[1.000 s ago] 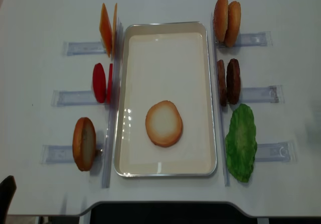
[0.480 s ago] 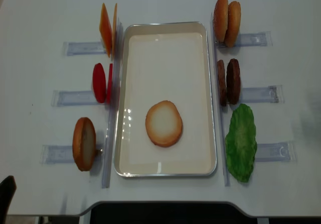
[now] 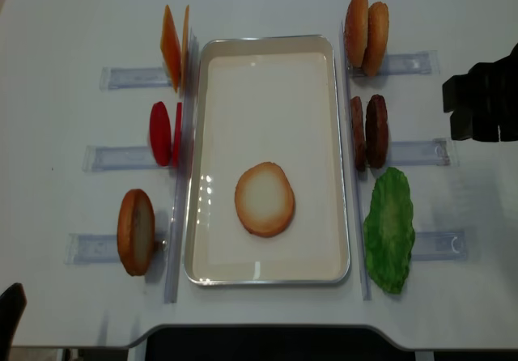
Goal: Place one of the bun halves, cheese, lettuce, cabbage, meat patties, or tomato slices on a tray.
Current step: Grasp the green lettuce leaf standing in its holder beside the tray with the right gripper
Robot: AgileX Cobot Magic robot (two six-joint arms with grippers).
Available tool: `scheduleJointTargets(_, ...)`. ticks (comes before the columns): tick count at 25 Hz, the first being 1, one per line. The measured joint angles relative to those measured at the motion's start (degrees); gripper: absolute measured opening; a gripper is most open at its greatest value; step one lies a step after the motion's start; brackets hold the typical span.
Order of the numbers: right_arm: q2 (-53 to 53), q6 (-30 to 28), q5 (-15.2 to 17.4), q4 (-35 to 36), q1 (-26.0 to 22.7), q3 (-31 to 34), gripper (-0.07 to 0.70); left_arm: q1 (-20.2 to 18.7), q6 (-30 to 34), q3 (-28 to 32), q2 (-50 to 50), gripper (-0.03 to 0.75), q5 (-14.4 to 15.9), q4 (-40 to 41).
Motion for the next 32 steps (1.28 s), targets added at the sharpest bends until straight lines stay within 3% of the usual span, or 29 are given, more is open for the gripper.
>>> scheduleJointTargets(5, 0.0, 10.1, 0.1, -2.3, 6.1, 0.0, 0.416, 0.0, 0.0, 0.0, 0.0, 0.409, 0.0, 0.0)
scheduleJointTargets(10, 2.9, 13.5, 0.1, -3.1, 11.1, 0.0, 0.416, 0.0, 0.0, 0.0, 0.0, 0.409, 0.0, 0.0)
scheduleJointTargets(19, 11.4, 13.9, 0.0, -4.2, 17.7, 0.0, 0.416, 0.0, 0.0, 0.0, 0.0, 0.409, 0.0, 0.0)
scheduleJointTargets(32, 16.5, 13.5, 0.0, -5.1, 17.9, -0.1, 0.416, 0.0, 0.0, 0.0, 0.0, 0.409, 0.0, 0.0)
